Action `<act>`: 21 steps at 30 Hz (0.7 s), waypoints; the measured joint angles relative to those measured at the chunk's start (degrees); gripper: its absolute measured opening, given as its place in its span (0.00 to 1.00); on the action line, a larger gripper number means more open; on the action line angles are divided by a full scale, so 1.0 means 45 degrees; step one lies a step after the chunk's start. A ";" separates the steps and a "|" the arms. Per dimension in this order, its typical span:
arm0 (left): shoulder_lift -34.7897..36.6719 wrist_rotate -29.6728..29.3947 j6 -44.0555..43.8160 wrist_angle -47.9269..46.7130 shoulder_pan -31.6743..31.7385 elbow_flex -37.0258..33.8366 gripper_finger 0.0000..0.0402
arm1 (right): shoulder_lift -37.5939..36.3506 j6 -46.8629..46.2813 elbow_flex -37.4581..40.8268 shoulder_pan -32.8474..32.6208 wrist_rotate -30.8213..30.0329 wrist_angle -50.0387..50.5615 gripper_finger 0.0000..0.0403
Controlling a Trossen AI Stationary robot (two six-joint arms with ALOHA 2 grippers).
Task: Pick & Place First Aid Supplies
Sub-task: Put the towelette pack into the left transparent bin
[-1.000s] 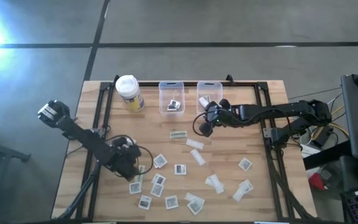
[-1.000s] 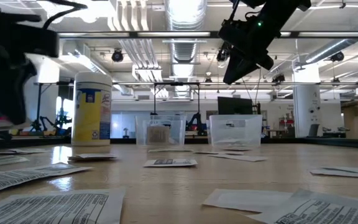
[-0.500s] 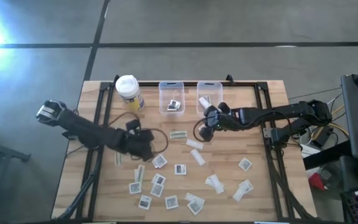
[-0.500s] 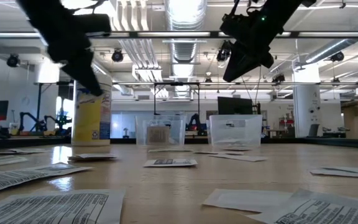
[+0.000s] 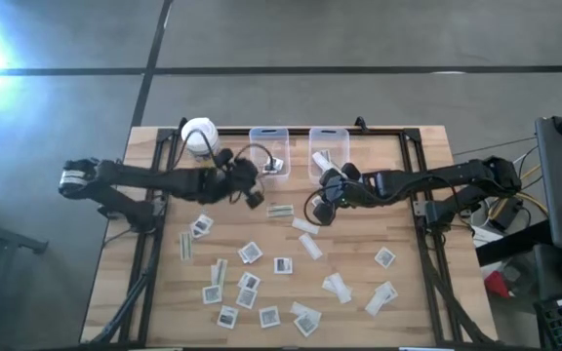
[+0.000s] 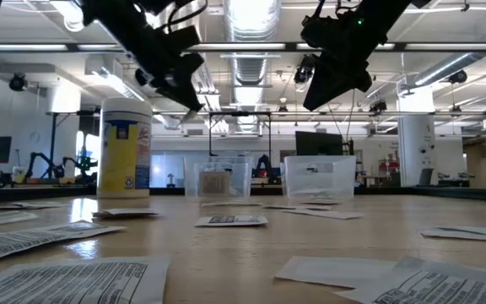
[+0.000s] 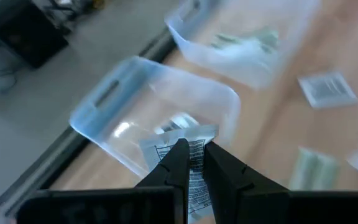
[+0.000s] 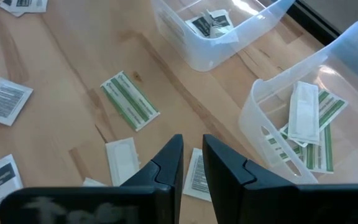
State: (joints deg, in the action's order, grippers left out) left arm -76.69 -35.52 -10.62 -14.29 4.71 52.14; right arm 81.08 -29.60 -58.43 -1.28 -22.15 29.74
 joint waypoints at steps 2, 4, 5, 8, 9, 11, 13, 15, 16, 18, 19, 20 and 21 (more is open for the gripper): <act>-0.0171 0.0138 0.0309 0.0881 0.0514 -0.0005 0.09 | 0.0000 -0.0001 0.0000 0.0000 0.0000 -0.0012 0.14; -0.0416 0.0308 0.0404 0.1745 0.0971 -0.0005 0.09 | 0.0004 0.0001 0.0016 0.0000 0.0000 -0.0024 0.14; -0.0544 0.0342 0.0420 0.2120 0.1180 -0.0005 0.09 | 0.0000 0.0004 0.0026 0.0000 0.0005 -0.0023 0.14; -0.0972 0.0347 0.0431 0.3166 0.1724 -0.0005 0.09 | 0.0002 0.0001 0.0060 0.0005 0.0026 -0.0028 0.14; -0.1113 0.0358 0.0429 0.3461 0.1883 0.0000 0.09 | 0.0000 -0.0001 0.0073 0.0005 0.0027 -0.0014 0.14; -0.1416 0.0453 0.0390 0.3944 0.2175 0.0013 0.09 | 0.0000 0.0001 0.0099 0.0005 0.0029 -0.0022 0.14; -0.1773 0.0685 0.0376 0.4340 0.2493 0.0088 0.09 | 0.0005 0.0003 0.0112 0.0005 0.0029 -0.0015 0.14; -0.2197 0.1036 0.0193 0.4436 0.2795 0.0233 0.09 | 0.0005 0.0004 0.0112 0.0005 0.0029 -0.0019 0.14; -0.2421 0.1255 0.0070 0.4418 0.2916 0.0316 0.09 | 0.0005 0.0000 0.0112 0.0005 0.0029 -0.0015 0.14; -0.2855 0.1599 -0.0132 0.4375 0.3130 0.0508 0.09 | 0.0005 0.0004 0.0117 0.0005 0.0029 -0.0007 0.14; -0.3035 0.1767 -0.0233 0.4364 0.3202 0.0629 0.09 | 0.0005 0.0004 0.0117 0.0005 0.0029 -0.0004 0.14; -0.3205 0.1817 -0.0334 0.4231 0.3253 0.0759 0.09 | 0.0005 0.0004 0.0117 0.0005 0.0029 -0.0005 0.14; -0.3373 0.1911 -0.0421 0.4053 0.3297 0.0898 0.09 | 0.0005 0.0004 0.0117 0.0005 0.0029 0.0000 0.14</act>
State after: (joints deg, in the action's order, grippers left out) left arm -91.87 -26.92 -12.51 3.95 19.55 56.18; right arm 81.10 -29.58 -57.91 -1.26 -22.02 29.74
